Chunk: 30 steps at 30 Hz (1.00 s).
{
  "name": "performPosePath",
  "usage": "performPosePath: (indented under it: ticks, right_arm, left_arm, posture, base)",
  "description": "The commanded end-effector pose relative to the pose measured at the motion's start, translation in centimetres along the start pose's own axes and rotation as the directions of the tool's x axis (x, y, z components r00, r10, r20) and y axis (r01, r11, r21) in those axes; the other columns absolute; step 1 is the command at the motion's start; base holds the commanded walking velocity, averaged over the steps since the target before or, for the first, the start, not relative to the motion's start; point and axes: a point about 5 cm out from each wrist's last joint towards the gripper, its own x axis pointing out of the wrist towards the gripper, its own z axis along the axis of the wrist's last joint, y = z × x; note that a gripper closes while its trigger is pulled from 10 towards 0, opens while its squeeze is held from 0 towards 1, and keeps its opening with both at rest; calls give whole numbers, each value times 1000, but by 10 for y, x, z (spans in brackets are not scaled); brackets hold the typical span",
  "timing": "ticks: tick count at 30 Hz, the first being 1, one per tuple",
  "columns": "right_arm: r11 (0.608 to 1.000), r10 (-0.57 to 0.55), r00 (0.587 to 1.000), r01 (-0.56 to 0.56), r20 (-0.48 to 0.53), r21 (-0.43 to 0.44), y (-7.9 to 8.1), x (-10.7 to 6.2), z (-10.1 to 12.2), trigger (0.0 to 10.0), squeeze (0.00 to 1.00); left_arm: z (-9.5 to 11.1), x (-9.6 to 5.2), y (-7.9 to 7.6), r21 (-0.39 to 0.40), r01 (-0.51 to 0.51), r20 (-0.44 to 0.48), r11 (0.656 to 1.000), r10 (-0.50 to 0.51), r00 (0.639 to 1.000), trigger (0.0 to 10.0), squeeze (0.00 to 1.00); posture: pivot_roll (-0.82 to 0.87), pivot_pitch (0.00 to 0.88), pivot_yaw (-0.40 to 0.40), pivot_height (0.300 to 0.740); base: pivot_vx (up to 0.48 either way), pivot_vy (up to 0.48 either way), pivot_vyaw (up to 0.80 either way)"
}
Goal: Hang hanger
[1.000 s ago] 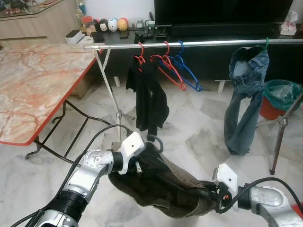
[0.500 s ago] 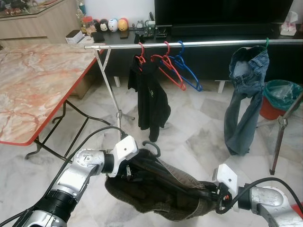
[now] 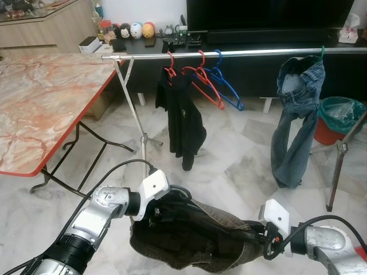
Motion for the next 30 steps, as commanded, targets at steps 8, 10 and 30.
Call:
performPosePath:
  ticks: [8,10,30]
  right_arm:
    - [998,28,995,-22,97,-62,0,9,23,10000,0]
    - [998,28,995,-22,100,-64,-1,9,23,10000,0]
    - [998,25,995,-18,99,-62,-1,10,23,10000,0]
  left_arm:
    - [4,7,2,-1,-36,30,999,36,999,10000,0]
    - [7,10,4,-4,-60,55,998,60,997,10000,0]
    - [6,7,-4,-29,18,56,999,-16,998,0,0]
  posture:
    - [65,46,109,740]
    - [65,46,109,740]
    - [65,47,110,740]
  base:
    - [0,0,0]
    - [0,0,0]
    - [0,0,0]
